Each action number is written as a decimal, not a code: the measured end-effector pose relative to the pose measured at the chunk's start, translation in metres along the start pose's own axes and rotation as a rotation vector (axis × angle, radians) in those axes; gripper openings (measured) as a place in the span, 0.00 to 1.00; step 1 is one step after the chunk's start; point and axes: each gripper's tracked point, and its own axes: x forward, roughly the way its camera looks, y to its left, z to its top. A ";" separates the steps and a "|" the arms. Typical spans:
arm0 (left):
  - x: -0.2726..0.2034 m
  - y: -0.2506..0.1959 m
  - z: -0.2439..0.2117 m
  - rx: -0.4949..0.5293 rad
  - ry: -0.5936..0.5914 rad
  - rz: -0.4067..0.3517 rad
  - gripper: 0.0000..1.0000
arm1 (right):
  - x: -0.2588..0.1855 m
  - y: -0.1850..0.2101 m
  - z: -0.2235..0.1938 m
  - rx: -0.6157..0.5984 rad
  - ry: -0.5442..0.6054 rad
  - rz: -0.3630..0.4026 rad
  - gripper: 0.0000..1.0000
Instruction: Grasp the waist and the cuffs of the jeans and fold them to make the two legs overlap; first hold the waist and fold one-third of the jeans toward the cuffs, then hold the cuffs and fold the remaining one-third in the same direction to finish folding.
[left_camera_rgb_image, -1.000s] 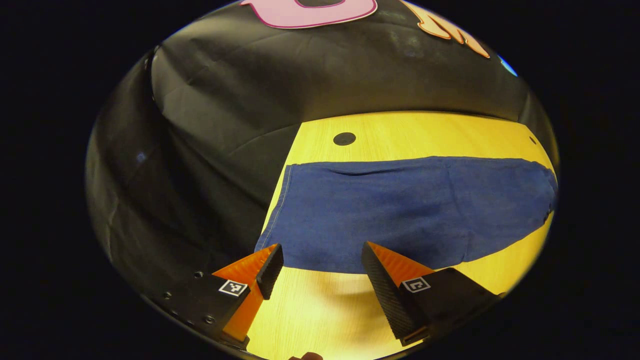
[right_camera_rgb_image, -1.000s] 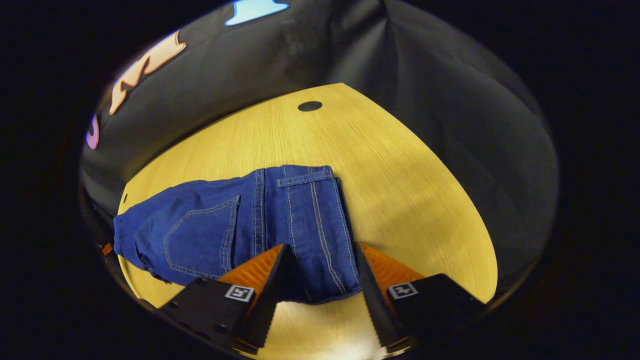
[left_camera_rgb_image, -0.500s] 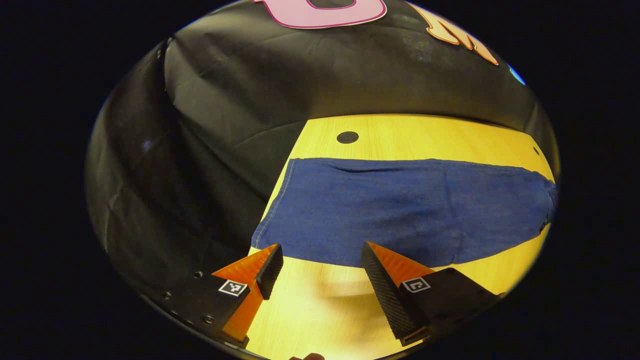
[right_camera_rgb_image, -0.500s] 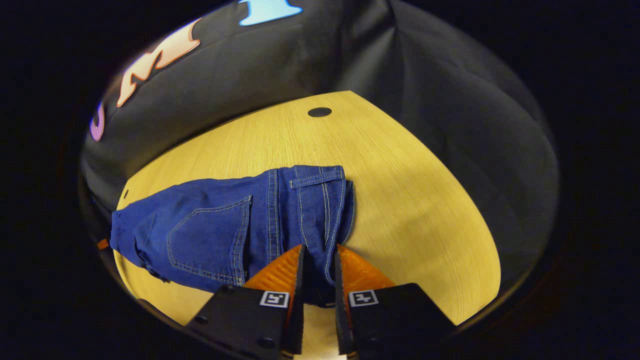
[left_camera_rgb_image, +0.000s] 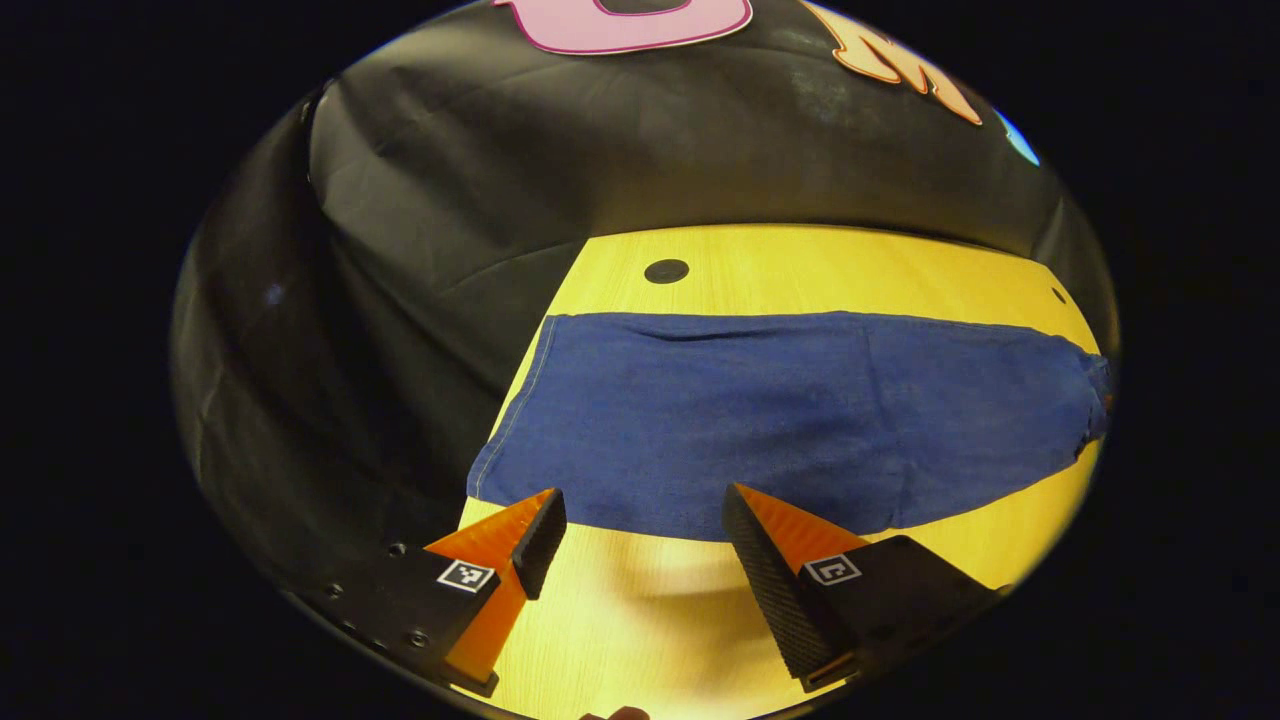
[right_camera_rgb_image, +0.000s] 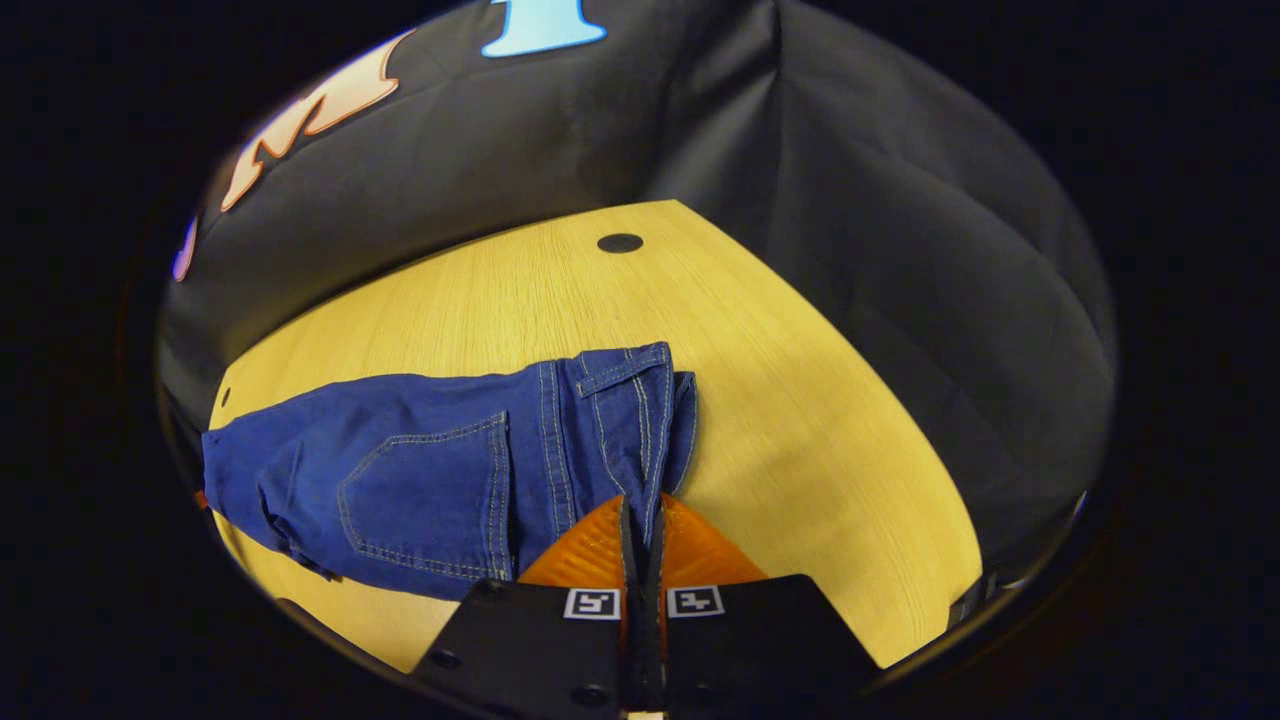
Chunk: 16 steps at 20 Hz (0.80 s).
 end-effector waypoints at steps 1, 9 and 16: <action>0.000 0.001 -0.001 0.004 0.002 -0.010 0.96 | -0.003 0.002 0.003 0.006 -0.012 -0.013 0.03; 0.000 0.010 -0.002 0.041 -0.021 -0.089 0.96 | -0.062 0.015 0.043 0.110 -0.181 -0.013 0.03; 0.005 0.007 0.002 0.037 -0.065 -0.166 0.96 | -0.119 0.015 0.044 0.066 -0.291 0.161 0.03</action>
